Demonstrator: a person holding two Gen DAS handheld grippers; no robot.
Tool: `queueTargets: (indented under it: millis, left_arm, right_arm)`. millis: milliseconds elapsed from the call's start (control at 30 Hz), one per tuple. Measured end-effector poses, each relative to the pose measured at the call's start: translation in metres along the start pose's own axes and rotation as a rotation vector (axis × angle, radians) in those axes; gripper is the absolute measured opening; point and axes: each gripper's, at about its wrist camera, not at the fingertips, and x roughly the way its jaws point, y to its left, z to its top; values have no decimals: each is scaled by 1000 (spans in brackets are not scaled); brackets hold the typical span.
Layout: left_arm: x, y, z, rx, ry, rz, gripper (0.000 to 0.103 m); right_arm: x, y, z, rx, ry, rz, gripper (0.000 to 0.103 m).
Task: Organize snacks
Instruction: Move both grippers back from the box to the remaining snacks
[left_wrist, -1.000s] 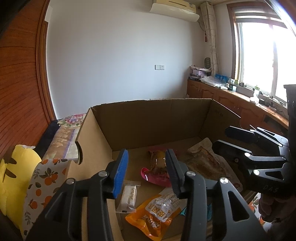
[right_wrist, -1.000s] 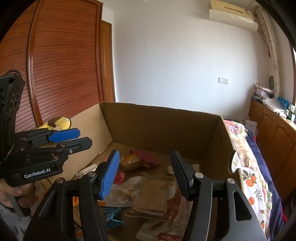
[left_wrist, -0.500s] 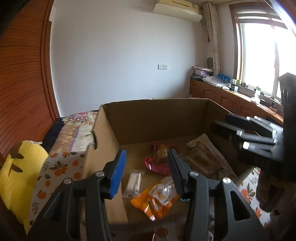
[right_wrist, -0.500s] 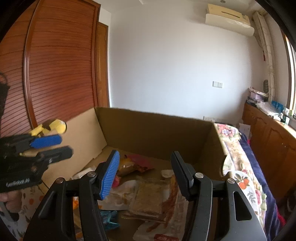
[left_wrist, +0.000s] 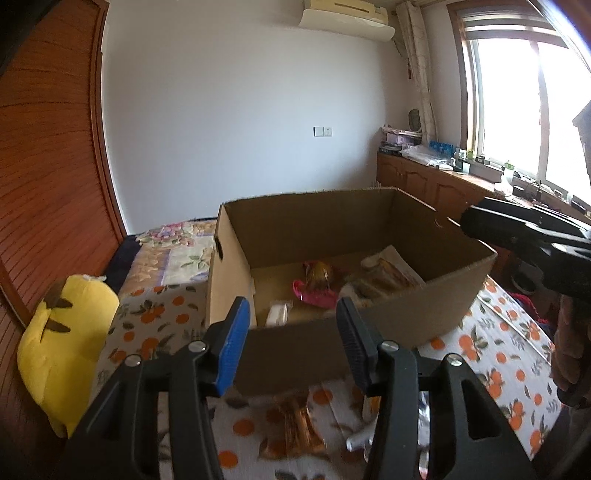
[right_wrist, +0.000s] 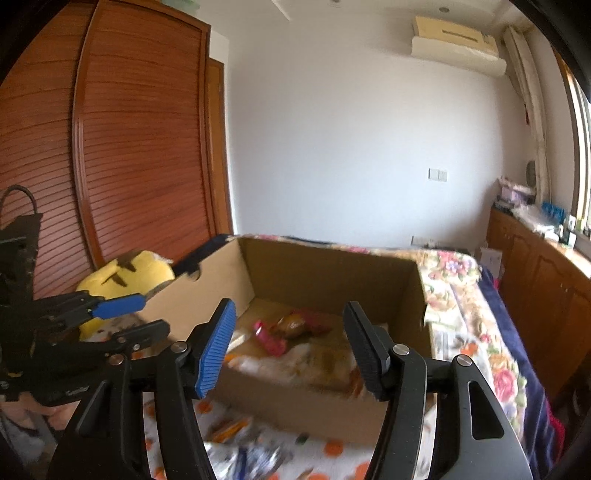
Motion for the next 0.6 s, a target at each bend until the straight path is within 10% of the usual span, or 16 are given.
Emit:
queueTargets:
  millis: [600]
  left_arm:
    - [13,-2,-75,2,185,9,49]
  right_arm:
    - [-20,30,-109,133,262,-16,68]
